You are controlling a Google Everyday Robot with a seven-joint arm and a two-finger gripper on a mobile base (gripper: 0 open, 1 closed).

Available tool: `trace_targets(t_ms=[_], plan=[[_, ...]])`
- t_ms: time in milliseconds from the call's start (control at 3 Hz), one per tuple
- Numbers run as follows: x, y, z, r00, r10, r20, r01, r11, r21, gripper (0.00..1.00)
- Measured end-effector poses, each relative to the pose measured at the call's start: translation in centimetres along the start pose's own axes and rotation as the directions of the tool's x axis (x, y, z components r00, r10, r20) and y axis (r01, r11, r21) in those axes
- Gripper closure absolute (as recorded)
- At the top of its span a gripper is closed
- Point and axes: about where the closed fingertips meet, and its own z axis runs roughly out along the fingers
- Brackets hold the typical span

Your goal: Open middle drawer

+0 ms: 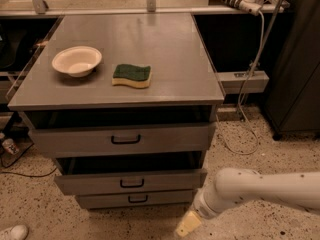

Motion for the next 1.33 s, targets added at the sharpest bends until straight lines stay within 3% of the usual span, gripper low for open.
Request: trace_targets(t_ms=[333, 667, 1333], plan=[[2.3, 1.5, 0.5, 0.999, 0.001, -0.034, -0.002, 0.9997, -0.023, 0.0], [-1.9, 0.6, -0.2, 0.997, -0.069, 0.024, 0.069, 0.9976, -0.004, 0.0], [-8.7, -0.7, -0.6, 0.978, -0.188, 0.092, 0.188, 0.9821, 0.013, 0.0]])
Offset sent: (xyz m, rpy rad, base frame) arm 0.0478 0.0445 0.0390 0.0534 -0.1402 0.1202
